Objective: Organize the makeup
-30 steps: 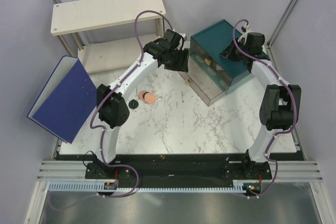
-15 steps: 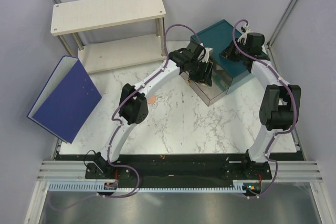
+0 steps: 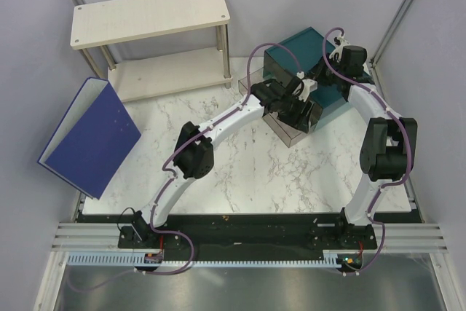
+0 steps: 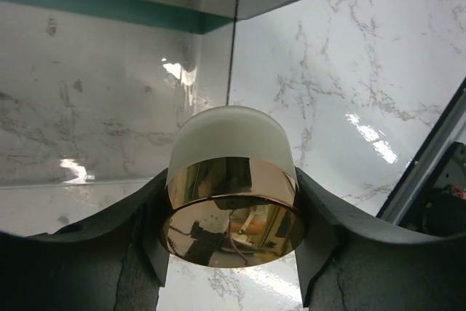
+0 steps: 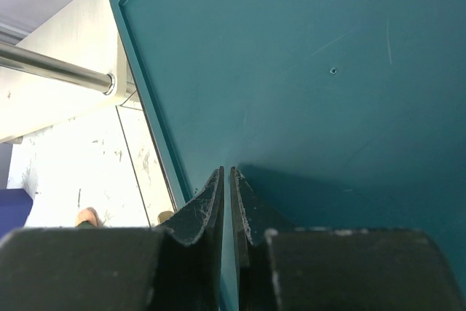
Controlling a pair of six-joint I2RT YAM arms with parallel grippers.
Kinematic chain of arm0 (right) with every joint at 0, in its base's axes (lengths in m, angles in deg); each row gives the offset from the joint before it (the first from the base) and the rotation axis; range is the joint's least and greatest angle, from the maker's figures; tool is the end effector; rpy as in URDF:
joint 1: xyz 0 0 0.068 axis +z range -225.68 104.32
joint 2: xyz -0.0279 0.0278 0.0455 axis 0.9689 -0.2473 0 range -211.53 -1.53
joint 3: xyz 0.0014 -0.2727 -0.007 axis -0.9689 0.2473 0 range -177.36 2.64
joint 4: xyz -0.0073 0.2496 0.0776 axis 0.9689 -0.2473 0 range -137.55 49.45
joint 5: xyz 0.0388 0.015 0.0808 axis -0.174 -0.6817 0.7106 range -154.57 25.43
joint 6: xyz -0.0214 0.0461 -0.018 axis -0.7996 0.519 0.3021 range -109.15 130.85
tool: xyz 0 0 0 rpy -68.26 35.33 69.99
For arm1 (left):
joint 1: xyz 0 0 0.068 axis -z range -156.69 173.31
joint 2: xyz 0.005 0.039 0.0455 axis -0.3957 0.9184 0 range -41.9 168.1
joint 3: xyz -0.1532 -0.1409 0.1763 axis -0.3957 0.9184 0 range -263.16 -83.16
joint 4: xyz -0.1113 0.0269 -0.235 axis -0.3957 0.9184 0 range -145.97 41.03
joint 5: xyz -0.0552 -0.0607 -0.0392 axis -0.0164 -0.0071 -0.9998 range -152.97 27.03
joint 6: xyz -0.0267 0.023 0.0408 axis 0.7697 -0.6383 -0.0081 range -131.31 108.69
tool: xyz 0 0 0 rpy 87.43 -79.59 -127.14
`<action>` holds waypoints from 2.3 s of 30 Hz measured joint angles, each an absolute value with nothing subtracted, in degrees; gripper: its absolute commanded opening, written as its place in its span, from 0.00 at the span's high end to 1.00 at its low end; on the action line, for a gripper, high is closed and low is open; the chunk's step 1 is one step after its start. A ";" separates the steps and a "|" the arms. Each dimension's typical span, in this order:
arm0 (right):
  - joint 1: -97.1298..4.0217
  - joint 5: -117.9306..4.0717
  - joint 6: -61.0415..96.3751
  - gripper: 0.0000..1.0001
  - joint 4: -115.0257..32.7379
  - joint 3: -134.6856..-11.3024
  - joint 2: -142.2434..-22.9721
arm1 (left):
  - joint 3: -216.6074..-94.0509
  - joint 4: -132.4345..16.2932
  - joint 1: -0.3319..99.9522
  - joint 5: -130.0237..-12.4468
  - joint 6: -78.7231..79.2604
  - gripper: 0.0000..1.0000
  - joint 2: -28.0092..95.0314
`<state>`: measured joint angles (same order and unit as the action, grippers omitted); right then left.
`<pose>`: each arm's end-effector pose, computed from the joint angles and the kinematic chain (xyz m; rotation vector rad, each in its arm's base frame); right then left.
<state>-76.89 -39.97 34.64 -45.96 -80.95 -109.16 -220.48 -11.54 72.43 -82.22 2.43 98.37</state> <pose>0.4411 0.0055 0.2676 0.1926 2.0974 0.6853 0.3469 -0.4188 0.2504 0.9298 2.3635 -0.8822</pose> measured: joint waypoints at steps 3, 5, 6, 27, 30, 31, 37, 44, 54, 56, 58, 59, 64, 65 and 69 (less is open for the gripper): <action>-76.92 -39.88 34.64 0.84 -45.83 -80.86 -109.14 | -220.48 -11.56 72.06 -80.75 2.25 0.58 98.85; -76.89 -39.82 34.62 0.85 -45.76 -80.84 -109.14 | -220.48 -11.61 71.80 -79.29 2.23 0.55 99.05; -76.89 -39.80 34.64 0.85 -45.65 -80.73 -109.14 | -220.48 -11.72 71.76 -78.61 2.21 0.53 99.09; -76.59 -39.75 34.62 0.83 -45.04 -80.14 -108.79 | -220.48 -13.66 71.39 -74.98 0.17 0.21 100.12; -76.59 -39.77 34.62 0.82 -45.04 -80.12 -108.72 | -217.50 -14.03 70.99 -72.06 -1.20 0.19 98.00; -76.57 -39.77 34.62 0.82 -45.04 -80.10 -108.72 | -214.86 -14.43 70.82 -70.98 -1.53 0.18 96.08; -76.54 -39.77 34.62 0.82 -45.06 -79.99 -108.62 | -193.59 -14.67 65.13 -67.12 -1.70 0.18 78.61; -76.52 -39.75 34.62 0.82 -45.08 -79.99 -108.62 | -175.34 -14.95 49.48 -63.84 -0.13 0.31 66.83; -76.54 -39.60 34.62 0.82 -45.08 -79.99 -108.62 | -172.78 -12.44 48.39 -63.12 2.82 0.63 71.47; -76.54 -39.60 34.62 0.82 -45.11 -79.99 -108.62 | -172.78 -11.83 48.39 -63.03 3.41 0.62 72.38; -76.54 -39.60 34.62 0.82 -45.11 -79.99 -108.62 | -172.78 -11.24 48.33 -62.85 3.91 0.61 72.82; -76.54 -39.60 34.62 0.82 -45.11 -79.99 -108.62 | -172.76 -11.00 48.26 -62.61 4.13 0.61 72.86; -76.54 -39.56 34.62 0.82 -45.13 -80.01 -108.64 | -172.52 -10.62 48.13 -61.24 4.70 0.58 72.84; -76.54 -39.53 34.62 0.82 -45.13 -80.01 -108.68 | -172.43 -10.60 48.13 -61.06 4.72 0.58 72.84; -76.54 -39.38 34.62 0.82 -45.24 -80.14 -108.77 | -172.28 -10.14 48.13 -60.69 4.94 0.59 73.30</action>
